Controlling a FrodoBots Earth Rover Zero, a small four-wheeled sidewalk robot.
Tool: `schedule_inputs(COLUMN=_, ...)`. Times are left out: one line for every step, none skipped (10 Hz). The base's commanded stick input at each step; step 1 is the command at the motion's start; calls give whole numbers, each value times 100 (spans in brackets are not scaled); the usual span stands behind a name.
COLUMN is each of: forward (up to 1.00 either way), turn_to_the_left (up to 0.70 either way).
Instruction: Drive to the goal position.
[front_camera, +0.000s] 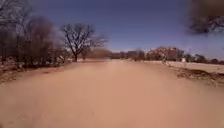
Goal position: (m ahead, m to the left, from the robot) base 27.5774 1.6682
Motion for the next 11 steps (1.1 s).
schedule_inputs(forward=100, turn_to_the_left=-21)
schedule_inputs(forward=100, turn_to_the_left=-27)
schedule_inputs(forward=100, turn_to_the_left=-27)
schedule_inputs(forward=100, turn_to_the_left=0)
schedule_inputs(forward=100, turn_to_the_left=0)
schedule_inputs(forward=100, turn_to_the_left=0)
schedule_inputs(forward=100, turn_to_the_left=0)
schedule_inputs(forward=100, turn_to_the_left=0)
schedule_inputs(forward=100, turn_to_the_left=0)
schedule_inputs(forward=100, turn_to_the_left=0)
schedule_inputs(forward=100, turn_to_the_left=0)
